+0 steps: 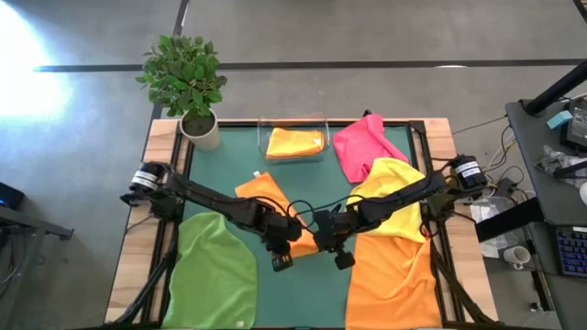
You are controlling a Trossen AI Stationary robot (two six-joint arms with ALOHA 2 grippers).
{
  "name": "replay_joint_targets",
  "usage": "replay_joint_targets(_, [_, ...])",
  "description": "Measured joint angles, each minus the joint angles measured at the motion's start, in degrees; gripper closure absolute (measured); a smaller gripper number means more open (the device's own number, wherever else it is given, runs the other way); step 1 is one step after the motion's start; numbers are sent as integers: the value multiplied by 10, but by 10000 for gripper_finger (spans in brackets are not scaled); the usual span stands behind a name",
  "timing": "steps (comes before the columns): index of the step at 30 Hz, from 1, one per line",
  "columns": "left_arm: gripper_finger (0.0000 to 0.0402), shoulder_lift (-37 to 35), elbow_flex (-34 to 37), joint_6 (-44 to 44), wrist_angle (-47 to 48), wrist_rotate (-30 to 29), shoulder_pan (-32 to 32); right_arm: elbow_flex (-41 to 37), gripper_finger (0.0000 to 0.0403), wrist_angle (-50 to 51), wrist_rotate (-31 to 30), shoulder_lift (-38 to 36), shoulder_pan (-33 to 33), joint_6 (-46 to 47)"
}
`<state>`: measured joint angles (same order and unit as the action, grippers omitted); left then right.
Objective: Fold microfiber towels
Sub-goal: Fold the top left orange microfiber towel
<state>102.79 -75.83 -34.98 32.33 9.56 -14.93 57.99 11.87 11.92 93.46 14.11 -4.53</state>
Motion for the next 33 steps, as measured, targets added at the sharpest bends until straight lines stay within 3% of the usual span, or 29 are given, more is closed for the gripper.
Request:
replay_joint_targets(8, [401, -63, -3, -11, -1, 50, 2, 130, 394, 192, -2, -3, -1, 50])
replay_joint_targets(12, [401, -84, -3, -64, -9, 65, -2, 204, 394, 307, 1, -3, 2, 99])
replay_joint_targets(18, [402, -94, -3, -97, -5, 70, -24, 261, 394, 355, -37, -2, 12, 121])
replay_joint_targets(25, [401, -92, 2, -92, 68, -38, -31, 263, 394, 278, -62, 29, -34, 92])
replay_joint_targets(29, [401, -92, -1, -92, 163, -117, -22, 263, 394, 238, -96, 59, -69, 64])
replay_joint_targets(33, [401, -92, 4, -96, 230, -161, -8, 263, 394, 193, -107, 93, -105, 54])
